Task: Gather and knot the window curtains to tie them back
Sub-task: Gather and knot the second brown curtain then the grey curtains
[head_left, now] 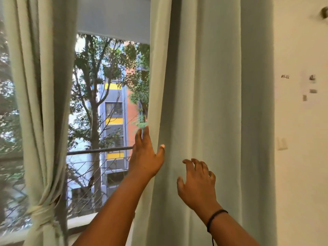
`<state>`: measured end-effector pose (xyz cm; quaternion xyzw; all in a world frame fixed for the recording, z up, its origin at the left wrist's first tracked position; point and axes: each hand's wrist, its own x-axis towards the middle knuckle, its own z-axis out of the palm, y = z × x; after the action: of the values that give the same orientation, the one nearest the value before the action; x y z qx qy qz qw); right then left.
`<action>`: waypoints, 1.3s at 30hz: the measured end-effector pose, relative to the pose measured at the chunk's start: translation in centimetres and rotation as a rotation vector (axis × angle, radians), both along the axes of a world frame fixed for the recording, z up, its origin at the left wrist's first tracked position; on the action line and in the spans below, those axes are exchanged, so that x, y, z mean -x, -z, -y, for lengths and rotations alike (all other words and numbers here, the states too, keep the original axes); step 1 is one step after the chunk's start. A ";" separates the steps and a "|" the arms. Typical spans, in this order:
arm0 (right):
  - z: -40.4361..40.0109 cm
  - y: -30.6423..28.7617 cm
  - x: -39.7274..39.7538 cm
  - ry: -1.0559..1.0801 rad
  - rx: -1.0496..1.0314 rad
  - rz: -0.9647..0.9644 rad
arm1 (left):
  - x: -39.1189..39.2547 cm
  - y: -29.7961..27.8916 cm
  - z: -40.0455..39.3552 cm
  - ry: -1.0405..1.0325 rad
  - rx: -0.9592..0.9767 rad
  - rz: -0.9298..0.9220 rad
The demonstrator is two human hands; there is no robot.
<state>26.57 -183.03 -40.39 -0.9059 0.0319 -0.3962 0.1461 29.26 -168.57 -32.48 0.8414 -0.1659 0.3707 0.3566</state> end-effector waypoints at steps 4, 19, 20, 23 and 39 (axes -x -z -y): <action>2.0 -3.5 -3.8 0.009 0.065 0.020 | -3.6 -4.5 0.6 -0.025 -0.022 0.092; 7.1 -27.6 -13.9 0.001 -0.014 0.330 | -8.7 -22.6 4.3 0.009 -0.160 0.509; 7.5 -29.0 -14.1 0.006 -0.020 0.344 | -8.7 -23.5 4.4 0.009 -0.162 0.537; 9.0 -32.9 -14.7 -0.022 -0.088 0.382 | -8.5 -25.6 4.7 -0.021 -0.155 0.570; 21.9 -40.7 -16.5 -0.324 0.003 0.464 | -12.3 -37.1 14.7 -0.470 0.183 0.595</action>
<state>43.08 -204.94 0.34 -0.7844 -0.1483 -0.5646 0.2096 41.58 -183.28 4.64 0.6770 -0.0310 0.6832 0.2719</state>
